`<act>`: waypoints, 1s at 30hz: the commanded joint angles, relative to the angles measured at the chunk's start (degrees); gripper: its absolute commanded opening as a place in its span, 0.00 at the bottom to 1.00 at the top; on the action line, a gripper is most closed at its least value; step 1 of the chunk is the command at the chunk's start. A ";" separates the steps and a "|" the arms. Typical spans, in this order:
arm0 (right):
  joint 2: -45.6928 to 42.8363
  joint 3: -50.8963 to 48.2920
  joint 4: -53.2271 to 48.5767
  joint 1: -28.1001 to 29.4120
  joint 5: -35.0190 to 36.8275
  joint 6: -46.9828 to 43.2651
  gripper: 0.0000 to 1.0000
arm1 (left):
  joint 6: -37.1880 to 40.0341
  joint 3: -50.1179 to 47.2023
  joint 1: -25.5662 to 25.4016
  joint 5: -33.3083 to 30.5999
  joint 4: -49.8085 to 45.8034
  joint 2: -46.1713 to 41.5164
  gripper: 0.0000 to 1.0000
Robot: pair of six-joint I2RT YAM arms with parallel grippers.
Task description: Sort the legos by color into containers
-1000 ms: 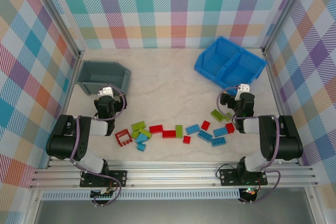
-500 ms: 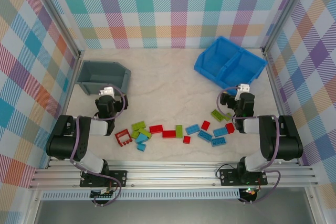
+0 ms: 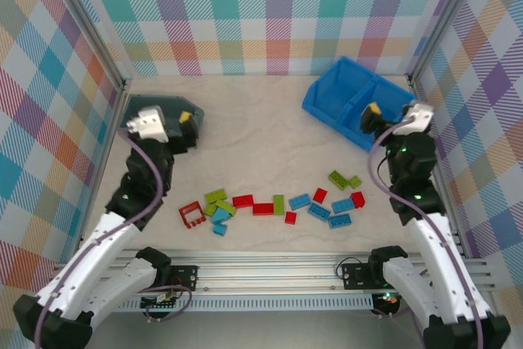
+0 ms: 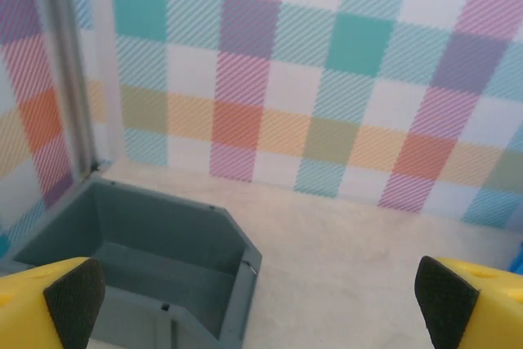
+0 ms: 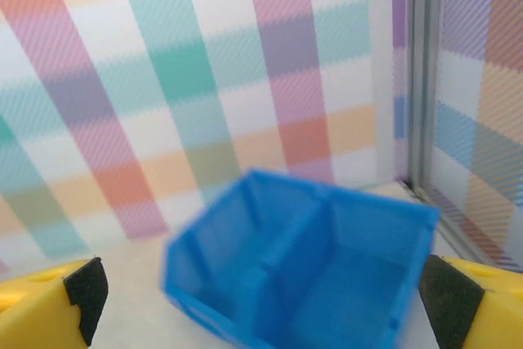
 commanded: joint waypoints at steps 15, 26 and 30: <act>29.48 30.23 -36.31 -0.34 -27.25 17.06 0.94 | -35.50 37.60 33.11 28.67 -50.29 44.97 0.99; 35.14 31.95 -34.03 -0.18 -30.86 16.73 0.94 | -35.16 44.40 35.95 31.03 -46.80 60.61 0.81; 38.15 33.83 -34.90 -0.23 -28.98 16.91 0.94 | -34.98 44.67 36.02 31.87 -45.26 62.73 0.68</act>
